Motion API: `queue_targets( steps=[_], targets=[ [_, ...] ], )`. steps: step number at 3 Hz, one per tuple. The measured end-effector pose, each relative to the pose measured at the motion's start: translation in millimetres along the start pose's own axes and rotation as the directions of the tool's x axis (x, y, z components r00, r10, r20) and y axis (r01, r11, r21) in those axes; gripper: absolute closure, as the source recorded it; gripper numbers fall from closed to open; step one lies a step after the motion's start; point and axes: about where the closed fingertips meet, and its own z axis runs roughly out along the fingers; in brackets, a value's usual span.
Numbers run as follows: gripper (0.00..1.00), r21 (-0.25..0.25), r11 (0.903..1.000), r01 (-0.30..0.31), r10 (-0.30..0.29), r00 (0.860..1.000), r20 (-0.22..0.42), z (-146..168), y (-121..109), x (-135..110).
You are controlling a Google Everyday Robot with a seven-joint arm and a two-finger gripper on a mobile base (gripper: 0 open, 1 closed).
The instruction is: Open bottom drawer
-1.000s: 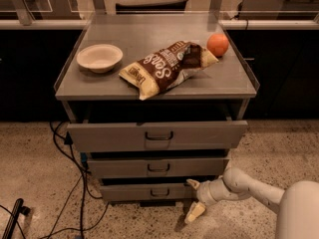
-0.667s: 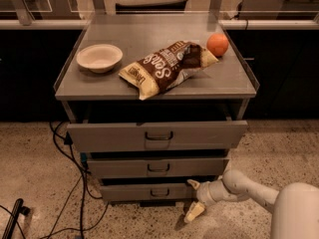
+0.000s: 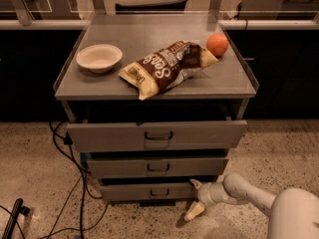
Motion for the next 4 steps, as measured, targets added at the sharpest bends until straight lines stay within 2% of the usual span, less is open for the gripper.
queue_targets(
  steps=[2, 3, 4],
  targets=[
    [0.0, 0.079, 0.9969, -0.005, 0.007, 1.0, -0.016, 26, -28, 23],
    [0.0, 0.094, 0.9956, -0.006, 0.009, 1.0, -0.025, 40, -38, 27],
    [0.26, 0.094, 0.9955, -0.006, 0.009, 1.0, -0.025, 40, -39, 27]
  ],
)
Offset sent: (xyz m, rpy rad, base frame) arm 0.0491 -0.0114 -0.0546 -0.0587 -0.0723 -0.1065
